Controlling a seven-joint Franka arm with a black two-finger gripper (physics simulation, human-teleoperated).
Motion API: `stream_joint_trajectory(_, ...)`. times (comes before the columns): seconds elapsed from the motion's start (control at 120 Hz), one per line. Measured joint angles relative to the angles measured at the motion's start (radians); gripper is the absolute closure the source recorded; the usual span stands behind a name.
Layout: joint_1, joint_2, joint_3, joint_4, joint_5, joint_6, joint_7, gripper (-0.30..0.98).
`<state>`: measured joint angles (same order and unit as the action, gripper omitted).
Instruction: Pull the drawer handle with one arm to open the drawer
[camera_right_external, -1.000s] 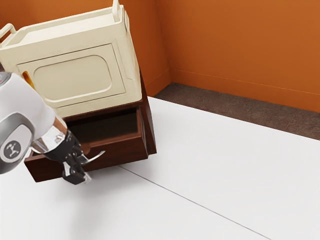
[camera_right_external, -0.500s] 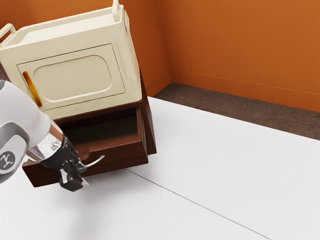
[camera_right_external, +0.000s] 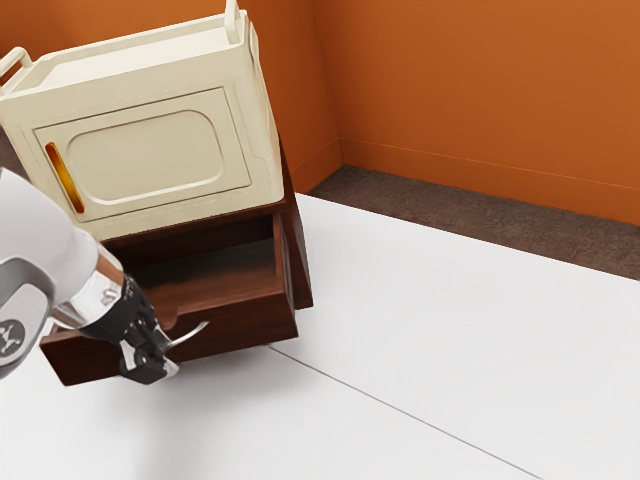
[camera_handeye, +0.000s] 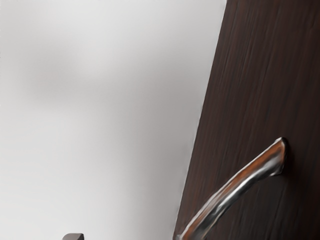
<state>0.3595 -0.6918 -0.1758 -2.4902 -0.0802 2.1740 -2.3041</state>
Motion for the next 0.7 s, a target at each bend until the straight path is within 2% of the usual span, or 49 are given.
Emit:
stream_joint_trajectory(0.25, 0.009, -0.003, -0.007, -0.004, -0.038, -0.015, 0.008, 0.34)
stream_joint_trajectory(0.7, 0.009, -0.033, -0.035, -0.017, -0.041, -0.02, 0.0, 0.34)
